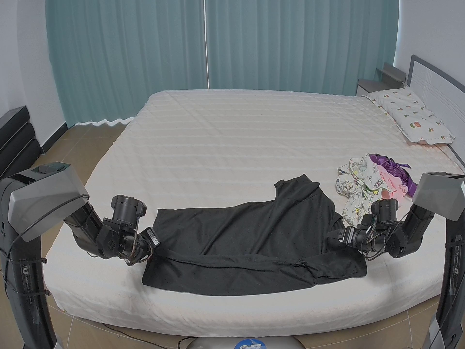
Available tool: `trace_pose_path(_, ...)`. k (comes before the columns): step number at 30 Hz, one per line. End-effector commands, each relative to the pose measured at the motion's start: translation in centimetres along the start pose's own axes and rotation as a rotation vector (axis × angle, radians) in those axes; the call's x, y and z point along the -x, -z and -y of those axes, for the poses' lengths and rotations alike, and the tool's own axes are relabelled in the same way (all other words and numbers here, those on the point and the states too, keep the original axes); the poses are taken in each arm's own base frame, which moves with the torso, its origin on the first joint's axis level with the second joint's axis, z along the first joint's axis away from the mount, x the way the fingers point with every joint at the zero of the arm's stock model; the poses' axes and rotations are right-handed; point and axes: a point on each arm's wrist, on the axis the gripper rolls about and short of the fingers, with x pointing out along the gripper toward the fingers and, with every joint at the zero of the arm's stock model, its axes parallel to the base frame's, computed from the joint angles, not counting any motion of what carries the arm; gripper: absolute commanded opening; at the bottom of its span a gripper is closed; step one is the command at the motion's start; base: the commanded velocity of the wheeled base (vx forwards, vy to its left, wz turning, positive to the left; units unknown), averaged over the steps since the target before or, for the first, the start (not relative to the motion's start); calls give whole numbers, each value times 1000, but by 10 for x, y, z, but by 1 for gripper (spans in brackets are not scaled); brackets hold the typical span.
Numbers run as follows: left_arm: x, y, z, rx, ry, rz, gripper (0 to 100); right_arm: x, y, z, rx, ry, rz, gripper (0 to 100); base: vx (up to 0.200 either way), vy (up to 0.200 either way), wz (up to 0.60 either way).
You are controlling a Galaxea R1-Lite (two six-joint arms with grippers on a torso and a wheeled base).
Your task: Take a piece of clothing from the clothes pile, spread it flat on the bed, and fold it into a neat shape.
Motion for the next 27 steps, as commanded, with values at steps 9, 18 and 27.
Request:
trace_pose_path(9,-1,1,0,-1,-3,-6,0,3,17,13,10,-13,-70,0,0,0,0)
trace_pose_path(18,0,0,0,0,-3,-4,0,15,11,19,-16,-37,-57,0,0,0,0)
trace_pose_path(27,0,-4,-4,16,-10,4,0,26,8,27,-21,-67,21,0,0,0,0)
